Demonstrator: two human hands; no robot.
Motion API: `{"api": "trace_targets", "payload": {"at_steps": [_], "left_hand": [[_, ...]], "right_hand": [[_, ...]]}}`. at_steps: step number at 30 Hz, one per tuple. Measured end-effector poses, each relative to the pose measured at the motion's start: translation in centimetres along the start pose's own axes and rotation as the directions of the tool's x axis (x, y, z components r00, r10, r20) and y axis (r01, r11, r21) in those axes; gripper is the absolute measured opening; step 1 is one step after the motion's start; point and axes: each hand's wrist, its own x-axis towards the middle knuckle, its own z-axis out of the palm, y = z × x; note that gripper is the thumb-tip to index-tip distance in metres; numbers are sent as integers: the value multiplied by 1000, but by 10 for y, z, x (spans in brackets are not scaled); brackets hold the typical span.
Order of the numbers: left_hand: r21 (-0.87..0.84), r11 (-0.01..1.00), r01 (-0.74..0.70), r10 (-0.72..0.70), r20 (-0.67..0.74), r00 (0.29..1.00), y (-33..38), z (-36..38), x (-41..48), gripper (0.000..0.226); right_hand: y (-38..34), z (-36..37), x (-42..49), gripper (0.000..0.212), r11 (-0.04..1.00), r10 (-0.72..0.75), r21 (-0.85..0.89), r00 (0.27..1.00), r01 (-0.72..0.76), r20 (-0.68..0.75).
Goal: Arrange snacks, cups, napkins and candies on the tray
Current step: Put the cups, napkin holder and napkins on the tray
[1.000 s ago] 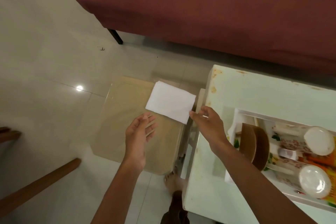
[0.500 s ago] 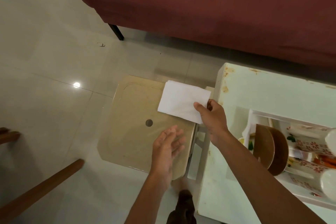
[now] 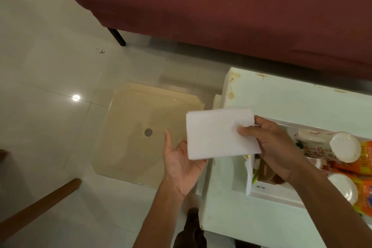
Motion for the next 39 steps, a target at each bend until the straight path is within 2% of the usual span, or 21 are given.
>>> {"api": "trace_targets", "payload": {"at_steps": [2, 3, 6, 9, 11, 13, 16, 20, 22, 25, 27, 29, 32, 35, 39], "left_hand": [[250, 968, -24, 28, -11, 1000, -4, 13, 0, 72], [413, 910, -48, 60, -18, 998, -11, 22, 1, 61], [764, 631, -137, 234, -19, 972, -43, 48, 1, 29], [871, 452, -195, 439, -26, 898, -75, 59, -1, 26], [897, 381, -223, 534, -17, 845, -93, 66, -5, 19], [908, 339, -246, 571, 9, 821, -108, 71, -9, 13], [890, 381, -251, 487, 37, 873, -125, 79, -17, 16], [757, 642, -123, 166, 20, 986, -129, 80, -23, 50], [686, 727, -40, 37, 19, 999, -125, 76, -22, 71], [619, 785, 36, -99, 67, 993, -120, 73, -18, 82], [631, 773, 58, -117, 53, 992, -121, 73, -14, 82], [718, 692, 67, -123, 26, 992, -125, 74, -11, 78], [782, 619, 71, -120, 5, 993, -134, 80, -9, 76], [799, 601, 7, 22, -25, 999, -143, 90, -5, 62], [809, 588, -1, 151, -108, 983, -153, 90, 8, 31]], "right_hand": [[5, -16, -3, 28, 974, 4, -225, 989, -38, -151], [8, -22, -5, 26, 957, -24, -288, 979, -36, -203], [16, -32, -14, 33, 917, -150, -397, 944, 22, -293], [28, -35, -21, 41, 862, -308, -501, 864, 76, -398], [39, -34, -26, 35, 820, -421, -558, 794, 127, -438], [47, -29, -32, 28, 792, -491, -586, 750, 172, -444], [57, -21, -42, 32, 717, -567, -648, 754, 255, -331], [71, -21, -50, 46, 697, -568, -622, 804, 356, -177], [76, -30, -51, 43, 703, -563, -605, 812, 374, -153], [78, -43, -51, 33, 724, -563, -565, 812, 396, -153], [80, -52, -51, 21, 738, -558, -545, 814, 397, -164], [83, -62, -52, 11, 738, -545, -572, 816, 357, -193], [84, -77, -55, 7, 747, -530, -617, 782, 248, -327], [78, -94, -56, 11, 744, -543, -650, 703, 151, -459], [77, -107, -50, 12, 725, -534, -686, 682, 66, -500]]}}
